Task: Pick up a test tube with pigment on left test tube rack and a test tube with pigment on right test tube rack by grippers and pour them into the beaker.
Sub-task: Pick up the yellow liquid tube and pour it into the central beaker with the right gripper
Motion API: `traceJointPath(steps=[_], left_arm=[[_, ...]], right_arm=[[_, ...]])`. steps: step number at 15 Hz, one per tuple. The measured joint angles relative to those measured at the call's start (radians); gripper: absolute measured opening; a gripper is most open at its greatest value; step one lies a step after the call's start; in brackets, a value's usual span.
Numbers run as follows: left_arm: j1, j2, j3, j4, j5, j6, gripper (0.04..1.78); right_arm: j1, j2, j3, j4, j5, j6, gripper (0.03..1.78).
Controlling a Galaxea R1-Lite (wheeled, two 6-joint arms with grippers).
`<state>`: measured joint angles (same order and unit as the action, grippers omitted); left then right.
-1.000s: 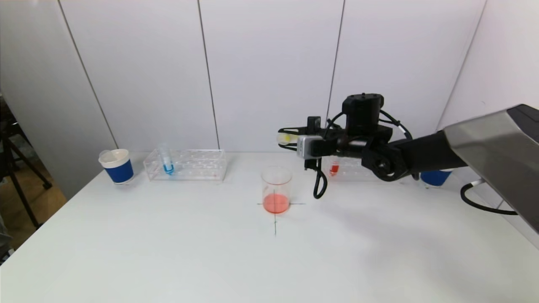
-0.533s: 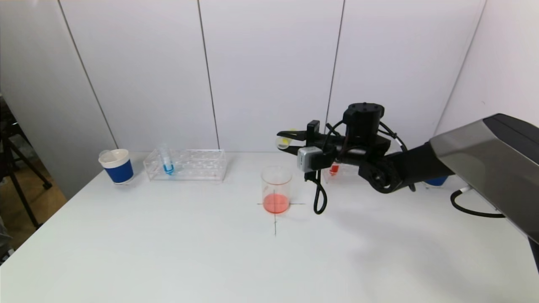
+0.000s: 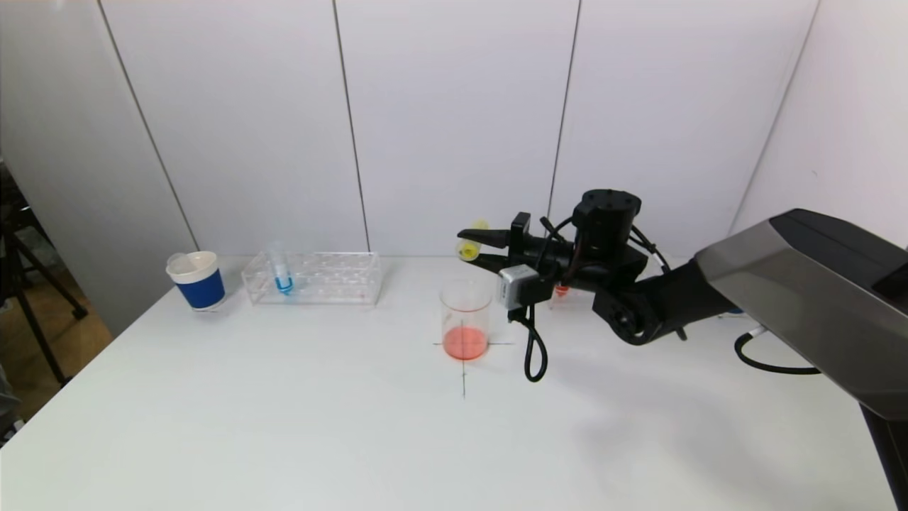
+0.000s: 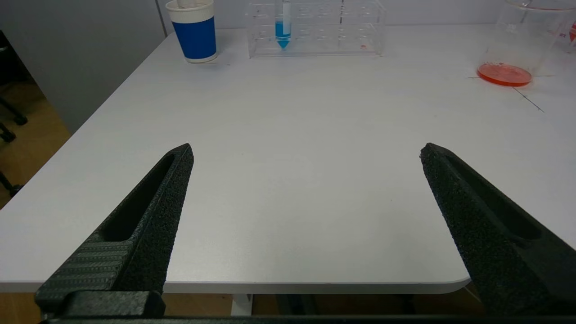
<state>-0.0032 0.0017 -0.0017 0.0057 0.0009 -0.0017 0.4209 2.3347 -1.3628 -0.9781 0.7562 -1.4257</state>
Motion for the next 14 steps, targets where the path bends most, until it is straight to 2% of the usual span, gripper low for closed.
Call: traceJointPath(steps=[6, 14], left_arm=[[0.0, 0.0, 0.0, 0.0, 0.0, 0.0, 1.76], [0.0, 0.0, 0.0, 0.0, 0.0, 0.0, 1.76]], right_arm=[[-0.004, 0.019, 0.0, 0.003, -0.002, -0.074, 0.47], [-0.021, 0.043, -0.026, 0.016, -0.006, -0.14, 0.47]])
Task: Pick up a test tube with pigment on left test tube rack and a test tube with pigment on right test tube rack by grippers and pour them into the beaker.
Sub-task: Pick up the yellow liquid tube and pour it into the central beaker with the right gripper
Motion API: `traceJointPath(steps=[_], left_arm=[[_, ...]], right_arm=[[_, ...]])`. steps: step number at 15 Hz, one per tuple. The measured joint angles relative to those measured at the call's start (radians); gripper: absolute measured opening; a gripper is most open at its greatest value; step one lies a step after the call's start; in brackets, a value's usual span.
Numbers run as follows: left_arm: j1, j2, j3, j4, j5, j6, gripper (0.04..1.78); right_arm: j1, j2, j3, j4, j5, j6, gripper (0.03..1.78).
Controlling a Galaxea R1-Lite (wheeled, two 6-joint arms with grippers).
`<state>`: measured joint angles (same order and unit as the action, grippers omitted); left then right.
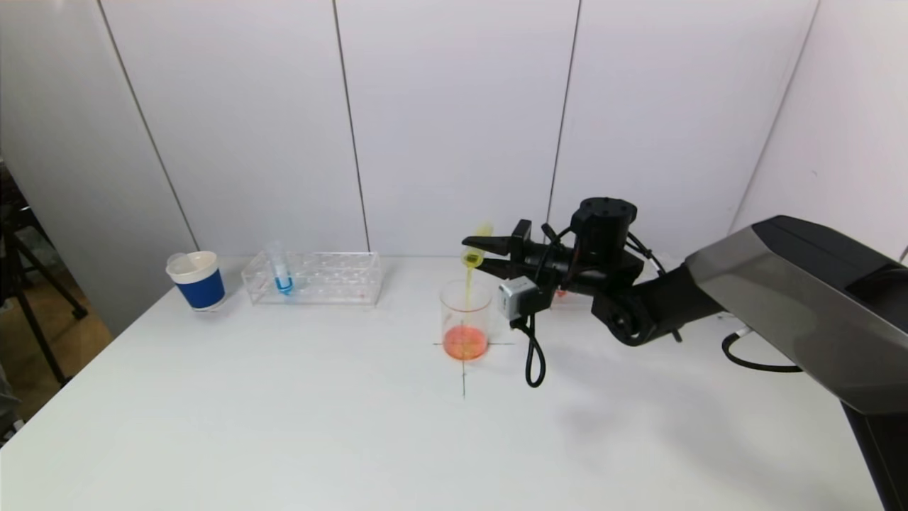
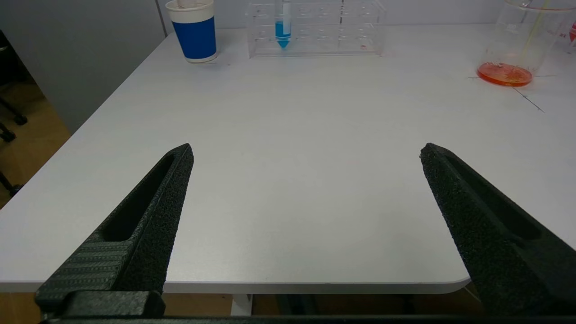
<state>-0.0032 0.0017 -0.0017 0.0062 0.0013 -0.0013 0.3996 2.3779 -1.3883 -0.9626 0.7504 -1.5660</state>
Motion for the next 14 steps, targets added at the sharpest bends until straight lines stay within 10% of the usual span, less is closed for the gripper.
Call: traceJointPath(steps=[14], left_arm=[[0.0, 0.0, 0.0, 0.0, 0.0, 0.0, 1.76]], right_arm=[[0.004, -0.018, -0.053, 0.08, -0.039, -0.183, 0.47]])
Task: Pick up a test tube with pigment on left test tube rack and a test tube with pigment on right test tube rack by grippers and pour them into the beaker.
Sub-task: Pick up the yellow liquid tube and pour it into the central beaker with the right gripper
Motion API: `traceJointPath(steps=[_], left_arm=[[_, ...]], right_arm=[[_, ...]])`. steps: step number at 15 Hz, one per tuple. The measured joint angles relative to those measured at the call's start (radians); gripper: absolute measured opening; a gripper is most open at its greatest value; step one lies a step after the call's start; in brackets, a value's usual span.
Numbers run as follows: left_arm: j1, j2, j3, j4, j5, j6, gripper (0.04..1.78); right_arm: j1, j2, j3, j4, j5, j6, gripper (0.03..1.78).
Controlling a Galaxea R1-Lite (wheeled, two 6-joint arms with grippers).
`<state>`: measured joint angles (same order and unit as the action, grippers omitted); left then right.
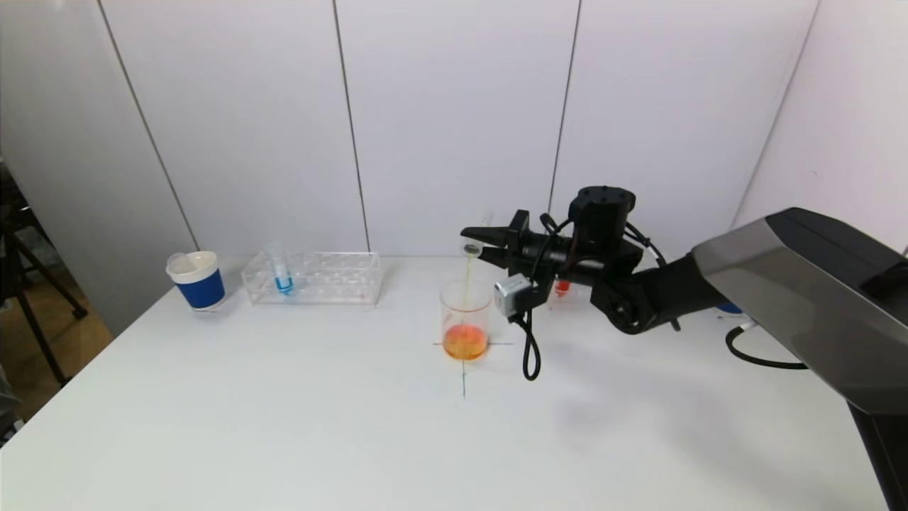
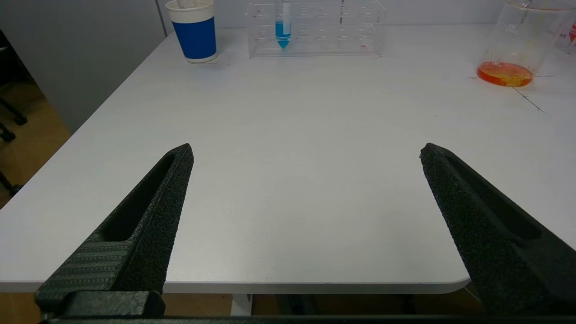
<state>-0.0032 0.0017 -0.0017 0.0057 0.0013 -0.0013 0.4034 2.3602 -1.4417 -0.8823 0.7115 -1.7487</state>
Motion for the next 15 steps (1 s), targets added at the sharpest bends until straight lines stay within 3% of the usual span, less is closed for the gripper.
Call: traceJointPath(steps=[11, 15], left_arm=[[0.0, 0.0, 0.0, 0.0, 0.0, 0.0, 1.76], [0.0, 0.0, 0.0, 0.0, 0.0, 0.0, 1.76]], right_arm=[[0.002, -0.026, 0.006, 0.022, -0.011, -0.03, 0.47], [0.012, -0.038, 0.05, 0.015, -0.047, 0.016, 0.47]])
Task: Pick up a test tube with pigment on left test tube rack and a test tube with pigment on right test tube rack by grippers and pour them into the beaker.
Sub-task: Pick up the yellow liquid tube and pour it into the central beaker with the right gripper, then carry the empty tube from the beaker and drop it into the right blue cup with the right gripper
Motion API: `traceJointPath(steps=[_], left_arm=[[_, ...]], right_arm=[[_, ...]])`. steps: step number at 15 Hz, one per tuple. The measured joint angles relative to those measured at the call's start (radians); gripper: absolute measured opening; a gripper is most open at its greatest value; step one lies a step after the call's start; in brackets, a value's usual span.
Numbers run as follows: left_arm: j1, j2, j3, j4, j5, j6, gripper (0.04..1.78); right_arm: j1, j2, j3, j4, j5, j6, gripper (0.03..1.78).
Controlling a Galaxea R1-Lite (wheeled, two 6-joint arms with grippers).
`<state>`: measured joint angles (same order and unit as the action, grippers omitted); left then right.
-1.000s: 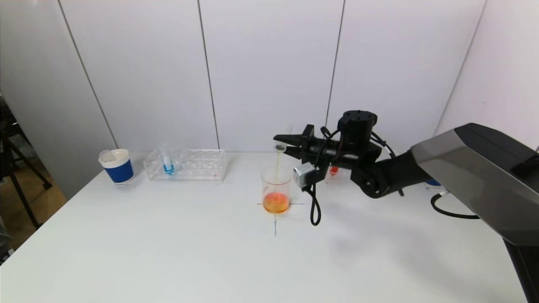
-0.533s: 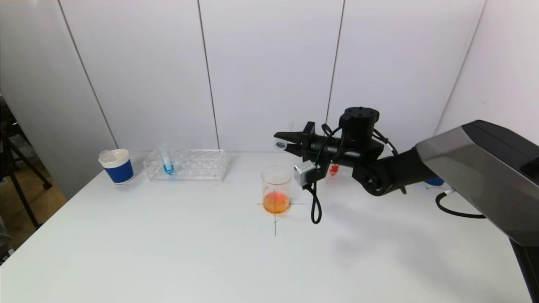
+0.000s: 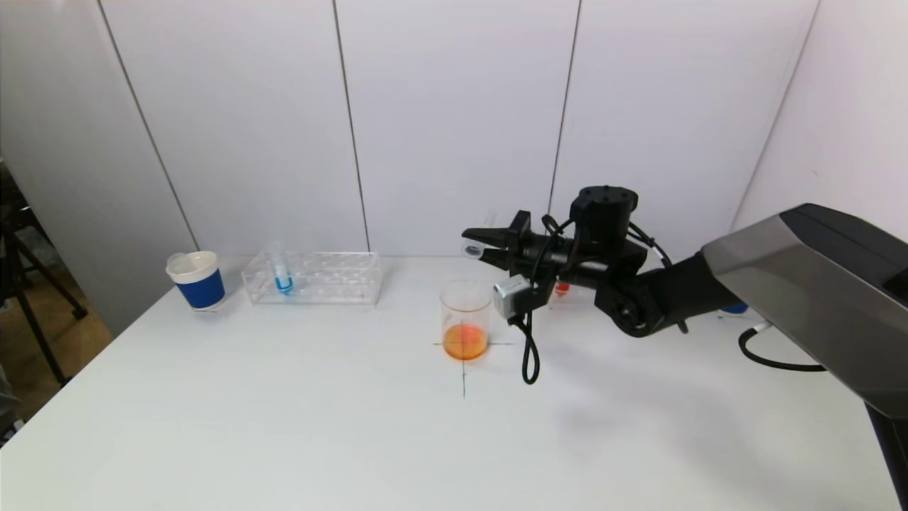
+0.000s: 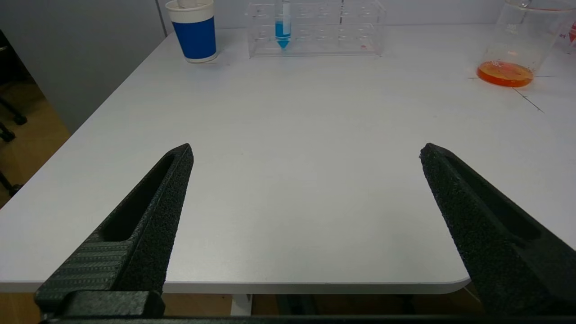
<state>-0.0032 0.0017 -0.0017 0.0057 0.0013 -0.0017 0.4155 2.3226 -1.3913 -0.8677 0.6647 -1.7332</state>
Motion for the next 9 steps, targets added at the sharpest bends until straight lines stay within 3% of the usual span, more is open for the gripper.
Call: traceJointPath(steps=[5, 9], left_arm=[[0.0, 0.0, 0.0, 0.0, 0.0, 0.0, 1.76], [0.0, 0.0, 0.0, 0.0, 0.0, 0.0, 1.76]], right_arm=[[-0.01, -0.024, 0.021, -0.021, -0.06, 0.11, 0.47], [-0.017, -0.073, 0.027, -0.021, -0.18, 0.324, 0.47]])
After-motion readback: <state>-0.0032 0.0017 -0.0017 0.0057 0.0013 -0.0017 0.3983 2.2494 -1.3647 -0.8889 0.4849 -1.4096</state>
